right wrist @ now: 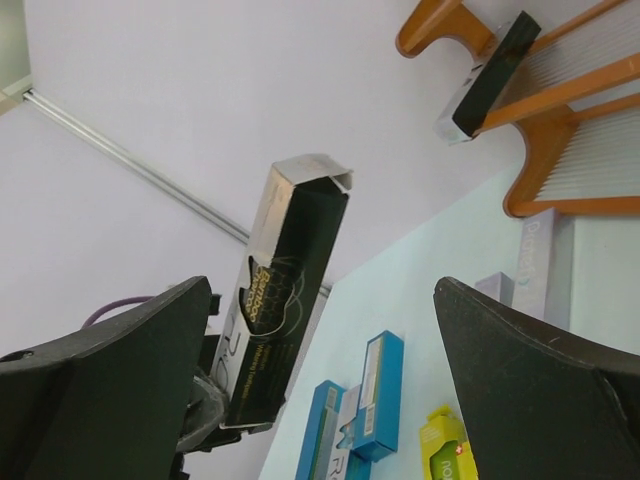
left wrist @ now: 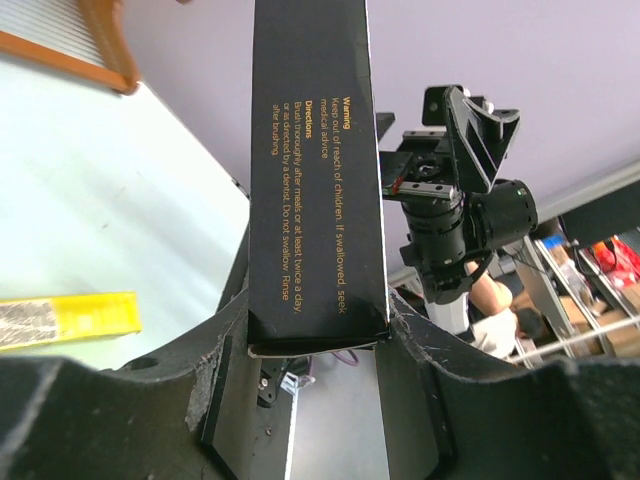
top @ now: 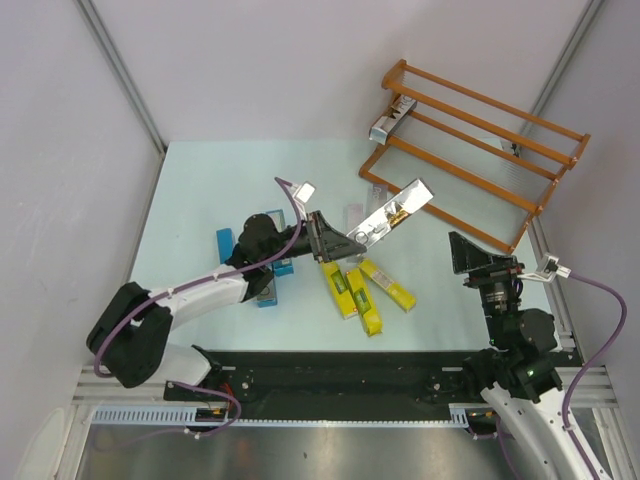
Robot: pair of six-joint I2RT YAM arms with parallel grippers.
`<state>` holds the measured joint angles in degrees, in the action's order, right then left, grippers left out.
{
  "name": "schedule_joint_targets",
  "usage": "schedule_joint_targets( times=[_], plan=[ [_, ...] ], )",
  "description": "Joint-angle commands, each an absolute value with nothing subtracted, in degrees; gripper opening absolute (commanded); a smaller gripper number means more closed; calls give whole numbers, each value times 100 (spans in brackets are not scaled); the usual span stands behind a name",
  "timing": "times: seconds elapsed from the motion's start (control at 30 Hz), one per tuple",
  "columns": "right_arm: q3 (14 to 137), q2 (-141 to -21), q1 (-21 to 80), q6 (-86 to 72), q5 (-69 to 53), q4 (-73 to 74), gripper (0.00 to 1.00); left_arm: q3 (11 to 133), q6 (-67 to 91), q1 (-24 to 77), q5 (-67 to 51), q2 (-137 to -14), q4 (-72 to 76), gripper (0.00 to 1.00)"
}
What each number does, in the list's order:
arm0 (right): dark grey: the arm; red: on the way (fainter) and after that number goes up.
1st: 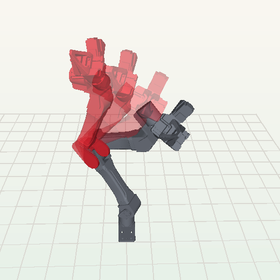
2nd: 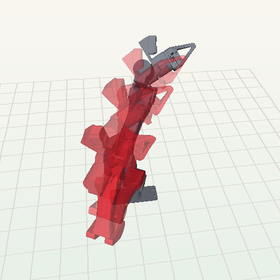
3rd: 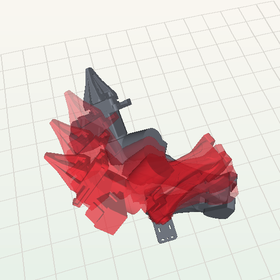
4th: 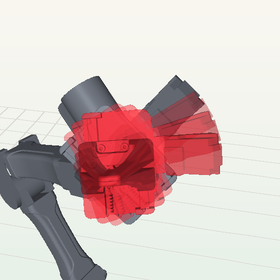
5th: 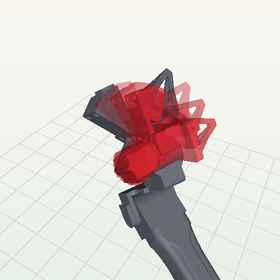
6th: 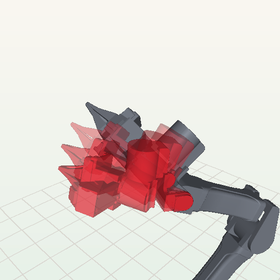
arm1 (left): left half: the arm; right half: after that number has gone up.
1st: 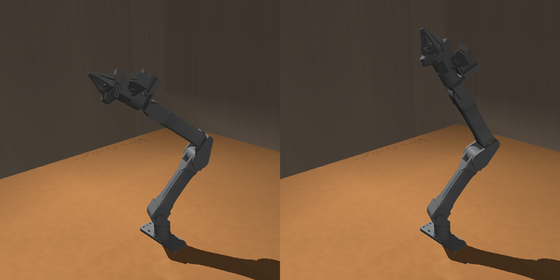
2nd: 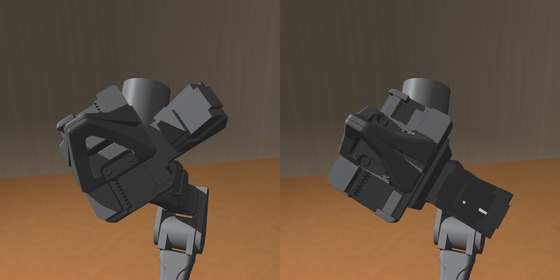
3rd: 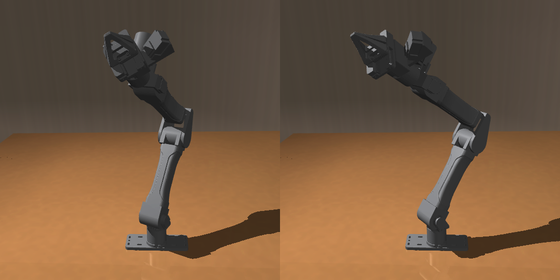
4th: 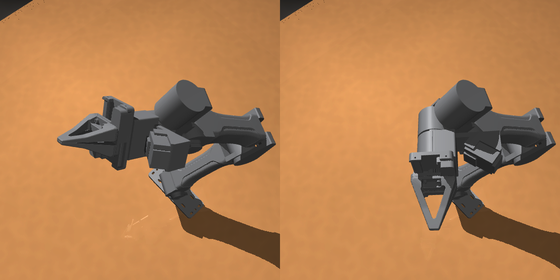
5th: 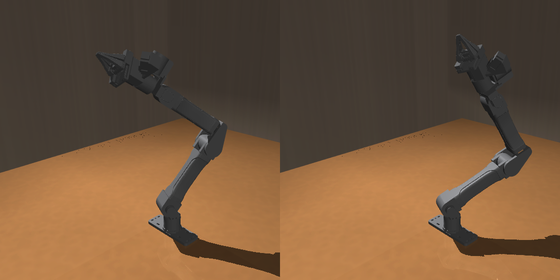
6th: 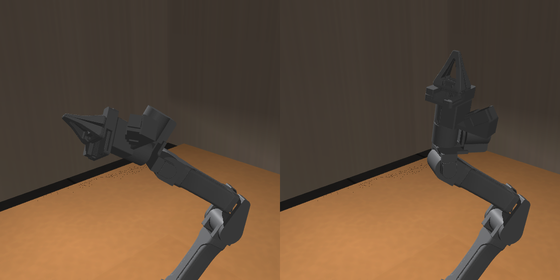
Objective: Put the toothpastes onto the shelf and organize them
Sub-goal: Pick up the toothpaste from the center of the board, then place the toothpaste on the shelf.
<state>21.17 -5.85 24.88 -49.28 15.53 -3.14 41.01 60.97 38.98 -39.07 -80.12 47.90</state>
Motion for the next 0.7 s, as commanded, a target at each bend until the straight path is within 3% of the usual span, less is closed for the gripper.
schedule_joint_targets(
  times=[0.0, 0.3, 0.67],
  plan=[
    [2399, -615, 2470, -4808, 1907, -115, 100, 3886, 5845, 3648, -3779, -7445, 4703, 35],
    [2601, -958, 2470, -4588, 1758, -44, 100, 4060, 5432, 3454, -3647, -7444, 3947, 35],
    [2804, -1406, 2452, -4395, 1573, -35, 100, 5464, 5923, 3454, -4034, -9480, 4499, 32]
  ],
)
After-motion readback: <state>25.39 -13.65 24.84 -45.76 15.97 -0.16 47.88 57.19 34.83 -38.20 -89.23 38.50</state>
